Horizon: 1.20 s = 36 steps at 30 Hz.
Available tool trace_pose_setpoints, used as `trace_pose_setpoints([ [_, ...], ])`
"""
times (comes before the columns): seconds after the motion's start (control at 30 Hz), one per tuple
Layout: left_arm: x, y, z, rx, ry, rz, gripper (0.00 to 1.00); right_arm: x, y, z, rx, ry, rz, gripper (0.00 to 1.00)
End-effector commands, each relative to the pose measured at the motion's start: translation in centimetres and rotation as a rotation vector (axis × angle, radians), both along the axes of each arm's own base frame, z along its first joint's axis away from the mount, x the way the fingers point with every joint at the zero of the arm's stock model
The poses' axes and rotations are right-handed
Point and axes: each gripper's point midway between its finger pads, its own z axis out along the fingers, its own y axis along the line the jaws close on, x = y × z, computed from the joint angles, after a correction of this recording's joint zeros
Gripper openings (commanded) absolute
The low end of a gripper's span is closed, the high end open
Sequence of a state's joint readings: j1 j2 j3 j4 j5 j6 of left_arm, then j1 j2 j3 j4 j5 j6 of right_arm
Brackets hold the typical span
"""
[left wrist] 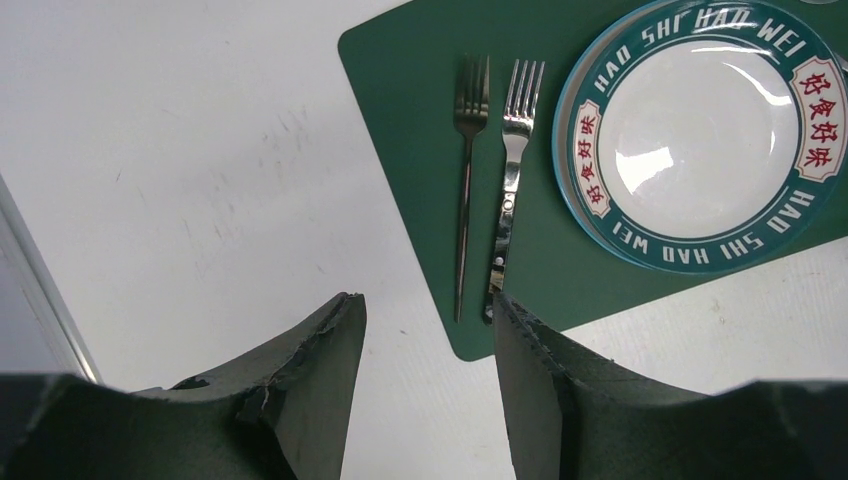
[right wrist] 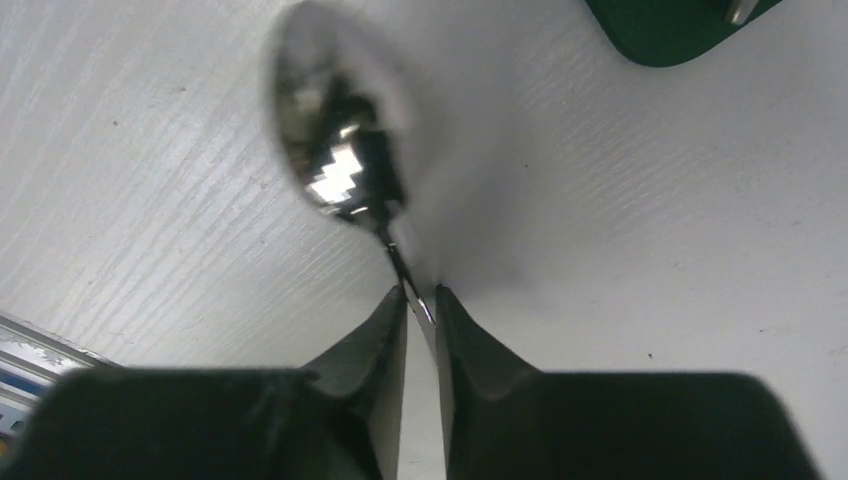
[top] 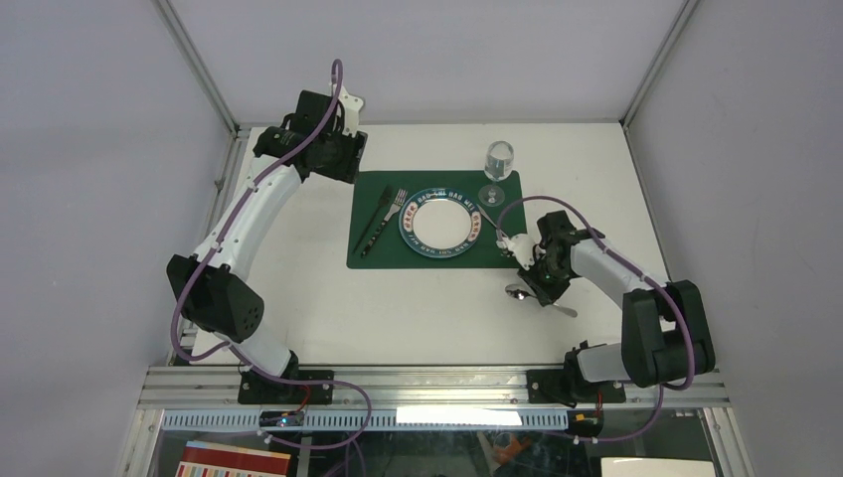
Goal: Set the dinner table for one person
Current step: Adjust the spoon at the center of the board.
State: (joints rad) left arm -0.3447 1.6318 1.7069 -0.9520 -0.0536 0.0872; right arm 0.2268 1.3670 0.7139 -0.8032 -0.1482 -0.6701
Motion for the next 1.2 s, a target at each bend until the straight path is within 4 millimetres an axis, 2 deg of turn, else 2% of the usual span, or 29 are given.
trace_pose_setpoints([
  [0.0, 0.0, 1.1, 2.7, 0.005, -0.082, 0.029, 0.52, -0.1, 0.2, -0.4, 0.018, -0.018, 0.009, 0.13],
  [0.13, -0.1, 1.1, 3.1, 0.0, -0.09, 0.027, 0.52, 0.2, 0.0, 0.3, 0.013, -0.044, 0.002, 0.01],
  [0.23, -0.1, 1.1, 3.0, 0.002, -0.088, 0.026, 0.52, 0.5, 0.0, 1.4, 0.017, -0.074, -0.002, 0.0],
  [0.43, -0.2, 1.0, 3.0, -0.004, -0.086, 0.023, 0.51, 2.5, -0.7, 4.0, -0.018, -0.216, -0.036, 0.0],
  [0.57, -0.2, 0.9, 3.0, -0.007, -0.088, 0.023, 0.51, 5.7, -1.9, 4.6, -0.089, -0.335, -0.103, 0.0],
  [0.77, -0.1, 0.9, 2.5, -0.004, -0.078, 0.023, 0.5, 11.0, -3.3, 3.5, -0.219, -0.407, -0.185, 0.0],
  [0.9, -0.3, 0.9, 2.9, -0.012, -0.086, 0.022, 0.5, 14.5, -4.3, 3.5, -0.303, -0.47, -0.233, 0.0],
  [1.07, -0.7, 1.3, 2.7, -0.006, -0.092, 0.032, 0.5, 16.5, -5.0, 3.9, -0.368, -0.533, -0.259, 0.0],
  [1.17, -1.0, 1.3, 2.8, -0.01, -0.099, 0.029, 0.51, 16.3, -4.8, 3.7, -0.362, -0.522, -0.252, 0.0],
])
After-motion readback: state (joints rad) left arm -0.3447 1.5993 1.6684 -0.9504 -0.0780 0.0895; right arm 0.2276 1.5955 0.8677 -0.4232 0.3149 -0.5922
